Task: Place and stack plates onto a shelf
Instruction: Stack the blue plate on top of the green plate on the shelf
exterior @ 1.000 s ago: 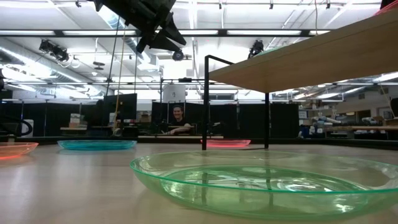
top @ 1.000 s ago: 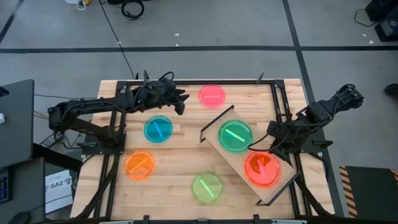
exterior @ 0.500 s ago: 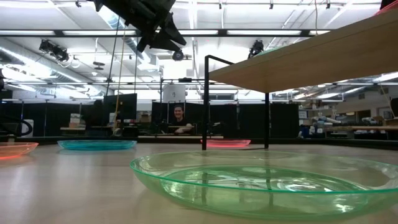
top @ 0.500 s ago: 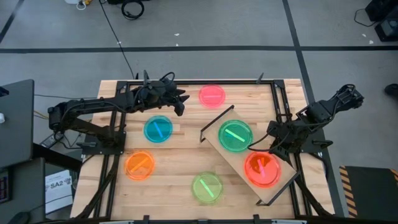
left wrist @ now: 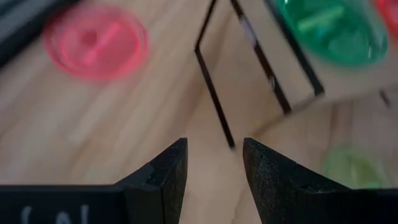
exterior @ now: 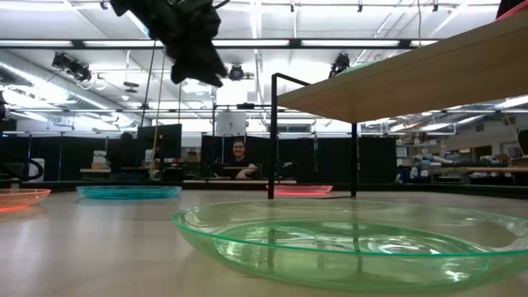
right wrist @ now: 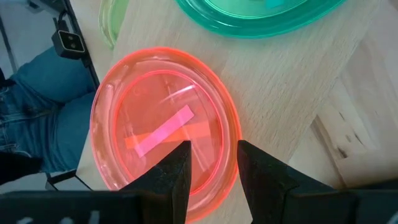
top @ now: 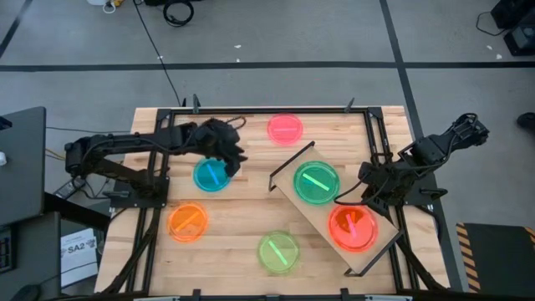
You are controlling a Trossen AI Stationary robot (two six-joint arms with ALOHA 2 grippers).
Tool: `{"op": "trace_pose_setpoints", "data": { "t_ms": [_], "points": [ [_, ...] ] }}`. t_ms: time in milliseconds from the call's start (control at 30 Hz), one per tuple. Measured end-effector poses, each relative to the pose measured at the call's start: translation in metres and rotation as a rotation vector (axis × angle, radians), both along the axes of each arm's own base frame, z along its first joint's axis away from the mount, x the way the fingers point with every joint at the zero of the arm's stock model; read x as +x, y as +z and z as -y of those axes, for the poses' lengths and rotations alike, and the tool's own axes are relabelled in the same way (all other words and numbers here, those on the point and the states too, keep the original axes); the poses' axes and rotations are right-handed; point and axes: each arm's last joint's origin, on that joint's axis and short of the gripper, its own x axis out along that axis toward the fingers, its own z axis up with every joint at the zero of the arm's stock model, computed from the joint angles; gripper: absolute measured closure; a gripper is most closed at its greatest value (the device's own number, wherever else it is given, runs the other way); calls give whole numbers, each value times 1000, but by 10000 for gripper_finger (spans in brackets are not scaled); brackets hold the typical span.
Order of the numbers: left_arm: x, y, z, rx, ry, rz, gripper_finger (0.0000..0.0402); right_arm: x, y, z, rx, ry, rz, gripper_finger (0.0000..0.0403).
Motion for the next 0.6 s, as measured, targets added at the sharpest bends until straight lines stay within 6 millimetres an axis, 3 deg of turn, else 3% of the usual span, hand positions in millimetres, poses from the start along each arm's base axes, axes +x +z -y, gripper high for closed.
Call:
{"op": "trace_pose_setpoints", "data": {
  "t_ms": [300,600],
  "points": [
    [-10,-14,38,-20,-130,-214,239,2,1,-1,10,0,23,267],
    [-14,-30,71,94,-187,-395,239,2,1,-1,8,0,21,267]
  ]
}}
